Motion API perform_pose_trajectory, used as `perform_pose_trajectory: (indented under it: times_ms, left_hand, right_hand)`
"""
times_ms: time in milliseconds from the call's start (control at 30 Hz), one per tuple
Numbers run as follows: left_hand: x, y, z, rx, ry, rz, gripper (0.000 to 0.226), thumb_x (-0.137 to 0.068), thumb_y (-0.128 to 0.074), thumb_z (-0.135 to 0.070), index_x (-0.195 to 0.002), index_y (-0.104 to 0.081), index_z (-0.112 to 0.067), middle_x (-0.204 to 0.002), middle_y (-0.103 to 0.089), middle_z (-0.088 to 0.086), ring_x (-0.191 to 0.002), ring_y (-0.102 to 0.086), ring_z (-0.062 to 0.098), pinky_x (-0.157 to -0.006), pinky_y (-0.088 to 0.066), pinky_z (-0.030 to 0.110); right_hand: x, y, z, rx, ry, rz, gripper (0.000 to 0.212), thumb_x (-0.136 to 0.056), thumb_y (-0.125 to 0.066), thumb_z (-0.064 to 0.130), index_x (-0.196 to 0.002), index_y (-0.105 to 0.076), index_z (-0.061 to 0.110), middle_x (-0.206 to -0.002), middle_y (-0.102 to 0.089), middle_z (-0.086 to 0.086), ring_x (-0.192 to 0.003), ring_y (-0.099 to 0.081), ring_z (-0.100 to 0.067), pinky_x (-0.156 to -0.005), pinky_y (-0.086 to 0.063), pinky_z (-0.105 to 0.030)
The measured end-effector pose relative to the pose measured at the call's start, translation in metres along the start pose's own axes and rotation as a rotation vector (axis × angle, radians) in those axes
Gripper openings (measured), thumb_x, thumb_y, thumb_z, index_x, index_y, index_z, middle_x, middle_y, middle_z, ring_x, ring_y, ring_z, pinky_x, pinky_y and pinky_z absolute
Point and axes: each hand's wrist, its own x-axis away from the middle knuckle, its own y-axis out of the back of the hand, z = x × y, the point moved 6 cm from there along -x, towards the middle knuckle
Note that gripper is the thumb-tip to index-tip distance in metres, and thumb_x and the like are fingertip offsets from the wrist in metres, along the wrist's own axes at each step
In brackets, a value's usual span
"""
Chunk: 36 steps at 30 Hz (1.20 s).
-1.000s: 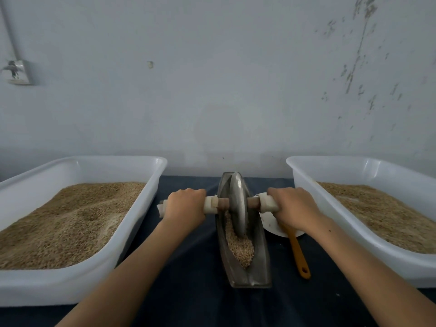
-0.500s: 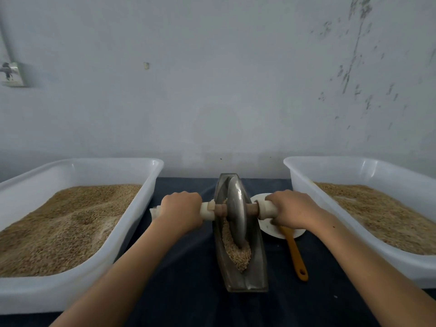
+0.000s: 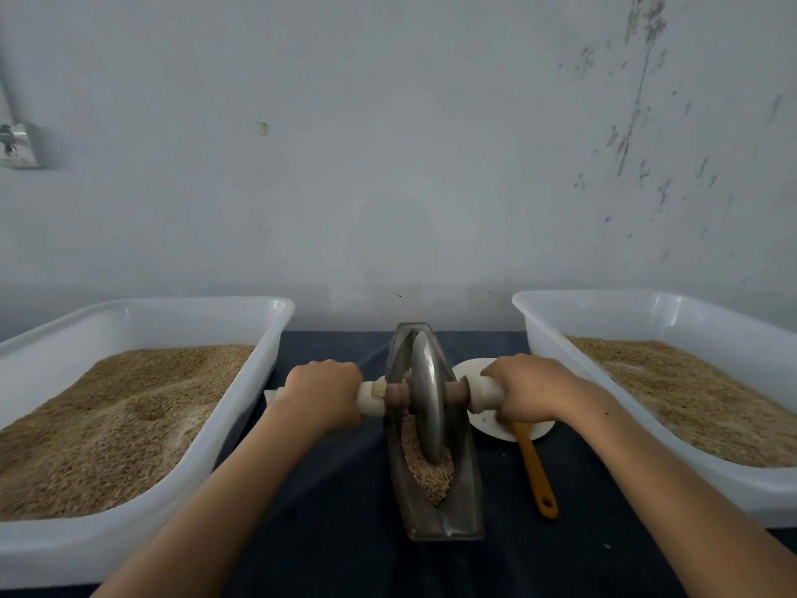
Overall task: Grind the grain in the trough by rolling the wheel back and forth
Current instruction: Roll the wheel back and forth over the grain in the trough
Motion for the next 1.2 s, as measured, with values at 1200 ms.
perform_pose_trajectory:
  times_ms: [1200]
  left_hand:
    - [-0.002,-0.004,0.003,0.071,0.051,-0.052,0.023,-0.085,-0.063,-0.028,-0.105,-0.057,-0.020,-0.096,-0.062,-0.002,-0.088,-0.060,0.016,-0.078,-0.048,0.029]
  right_hand:
    - [-0.003,0.004,0.004,0.021,0.085,-0.292,0.012,-0.087,-0.058,0.025,-0.087,-0.048,0.031,-0.083,-0.057,0.009,-0.077,-0.055,-0.013,-0.062,-0.033,-0.025]
